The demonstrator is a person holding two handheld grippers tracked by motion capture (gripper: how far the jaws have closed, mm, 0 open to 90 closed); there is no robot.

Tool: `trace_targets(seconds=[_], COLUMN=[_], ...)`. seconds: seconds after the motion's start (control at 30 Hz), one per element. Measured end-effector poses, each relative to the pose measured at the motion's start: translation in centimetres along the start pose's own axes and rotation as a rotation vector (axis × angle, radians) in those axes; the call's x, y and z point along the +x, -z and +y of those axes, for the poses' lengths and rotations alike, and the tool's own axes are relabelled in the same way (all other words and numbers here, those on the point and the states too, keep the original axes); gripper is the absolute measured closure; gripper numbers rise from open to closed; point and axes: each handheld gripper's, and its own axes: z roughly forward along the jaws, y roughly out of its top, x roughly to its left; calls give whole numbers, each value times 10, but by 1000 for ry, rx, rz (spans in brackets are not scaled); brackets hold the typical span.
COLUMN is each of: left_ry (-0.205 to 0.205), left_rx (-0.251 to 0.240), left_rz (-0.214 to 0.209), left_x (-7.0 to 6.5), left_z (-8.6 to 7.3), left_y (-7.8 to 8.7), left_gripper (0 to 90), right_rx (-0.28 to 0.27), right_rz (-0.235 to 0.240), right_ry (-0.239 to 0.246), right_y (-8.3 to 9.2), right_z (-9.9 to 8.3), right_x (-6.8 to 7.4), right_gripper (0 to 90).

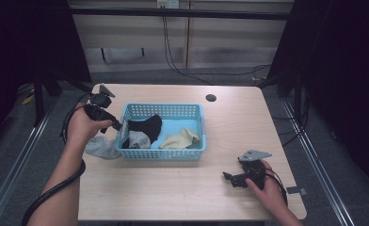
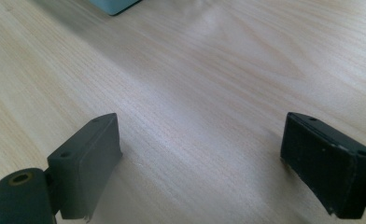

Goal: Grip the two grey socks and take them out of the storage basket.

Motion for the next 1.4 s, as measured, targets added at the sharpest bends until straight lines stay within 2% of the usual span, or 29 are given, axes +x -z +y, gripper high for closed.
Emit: trace_targets(seconds=[0.1, 0.13, 0.17, 0.27, 0.7, 1.0, 1.03, 1.07, 1.13, 1.2, 1.23, 1.33, 1.37, 1.4], left_ry=[-25, -19, -34, -40, -32, -23, -40, -35, -50, -55, -71, -76, -66, -61], left_rx=[3, 0, 2, 8, 57, 106, 99, 95, 112, 121, 124, 127, 128, 131], left_rz=[-15, -17, -20, -35, -66, -45, -42, -41, -32, -6, 4, 17, 18, 17], left_x=[-9, -12, -14, -20, -33, -35, -35, -36, -37, -39, -39, -40, -40, -40], left_z=[6, 7, 8, 11, 7, 2, 1, 1, 3, 2, 3, 3, 3, 3], left_y=[-7, -9, -12, -20, -64, -89, -91, -92, -93, -95, -95, -95, -95, -95], left_gripper=[498, 496, 495, 494, 481, 436, 450, 458, 456, 477, 483, 539, 546, 607], right_rx=[0, 0, 0, 0, 2, 2, 1, 2, 1, 1, 2, 2, 2, 2], right_rz=[0, 0, 0, 0, 0, 1, 1, 1, 1, 1, 0, 0, 0, 0], right_ry=[0, 0, 0, 0, 3, 3, 3, 3, 3, 3, 3, 1, 1, 1], right_y=[0, 0, 0, 0, 0, 0, 0, 0, 0, 0, 0, 0, 0, 0], right_z=[0, 0, 0, 0, 0, 0, 0, 0, 0, 0, 0, 0, 0, 0], right_x=[0, 0, 0, 0, 0, 0, 0, 0, 0, 0, 0, 0, 0, 0], right_gripper=[114, 114, 114, 114, 114, 114, 114, 114, 114, 114, 114, 114, 114, 114])
